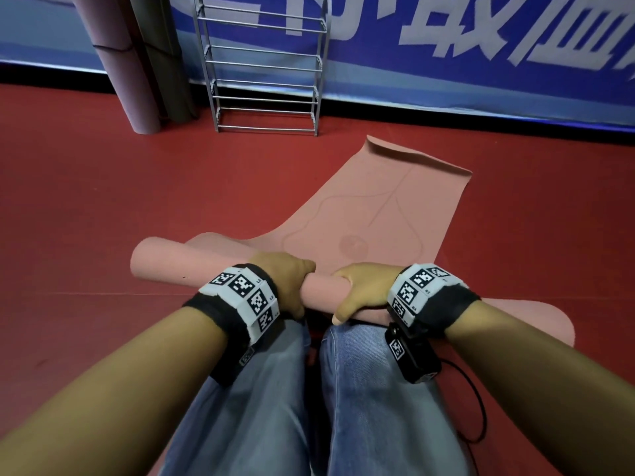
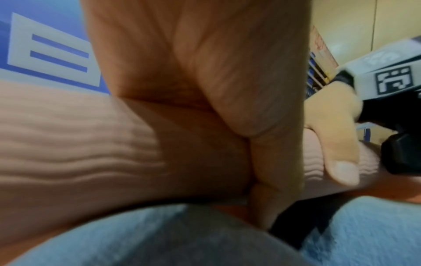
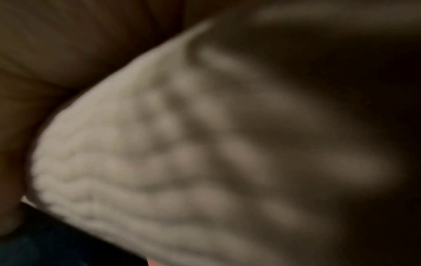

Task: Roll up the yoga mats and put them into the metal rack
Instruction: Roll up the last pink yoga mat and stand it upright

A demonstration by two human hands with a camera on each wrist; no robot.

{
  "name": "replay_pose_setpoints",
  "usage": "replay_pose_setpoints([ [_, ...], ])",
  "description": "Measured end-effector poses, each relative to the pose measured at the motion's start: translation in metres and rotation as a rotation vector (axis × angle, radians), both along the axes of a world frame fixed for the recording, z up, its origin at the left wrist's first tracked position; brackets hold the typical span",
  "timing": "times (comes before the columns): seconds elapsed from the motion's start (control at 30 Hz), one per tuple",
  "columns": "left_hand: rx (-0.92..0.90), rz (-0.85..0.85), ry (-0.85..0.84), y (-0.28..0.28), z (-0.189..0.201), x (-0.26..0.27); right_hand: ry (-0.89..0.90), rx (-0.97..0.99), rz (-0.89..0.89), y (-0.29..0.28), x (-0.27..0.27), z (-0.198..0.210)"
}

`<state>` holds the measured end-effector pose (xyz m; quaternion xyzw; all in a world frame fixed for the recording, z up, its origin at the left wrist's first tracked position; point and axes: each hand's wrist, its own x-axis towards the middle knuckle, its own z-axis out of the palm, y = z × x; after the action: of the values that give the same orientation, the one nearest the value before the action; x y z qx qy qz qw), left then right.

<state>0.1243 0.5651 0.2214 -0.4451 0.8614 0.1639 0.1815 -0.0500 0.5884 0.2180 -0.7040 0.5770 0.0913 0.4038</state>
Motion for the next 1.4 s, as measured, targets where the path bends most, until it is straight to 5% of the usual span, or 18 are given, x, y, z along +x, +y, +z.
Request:
replay_pose_setpoints([
  [0.27,0.376,0.156,0.046,-0.021,-0.003,0.003,0.264,-0.277,0.197,0.001,0.019,-0.001],
  [0.43,0.085,0.026,-0.2,-0.007,-0.002,0.001,0.203,-0.197,0.172,0.0,0.025,-0.015],
  [0.53,-0.05,0.019,-0.189,-0.007,0.0,0.01,0.102,-0.109,0.101,-0.006,0.02,-0.013],
  [0.93,-0.018,-0.015,-0.049,-0.02,-0.013,0.016,0.042,0.062,0.004,-0.011,0.009,-0.015],
  [1.2,0.07,-0.009,-0.039,-0.033,-0.015,0.009,0.138,-0.241,0.078,-0.006,0.019,-0.01],
  [1.4,-0.207,-0.028,-0.005,-0.031,-0.006,0.034,0.005,-0.192,-0.046,-0.009,0.006,-0.005],
])
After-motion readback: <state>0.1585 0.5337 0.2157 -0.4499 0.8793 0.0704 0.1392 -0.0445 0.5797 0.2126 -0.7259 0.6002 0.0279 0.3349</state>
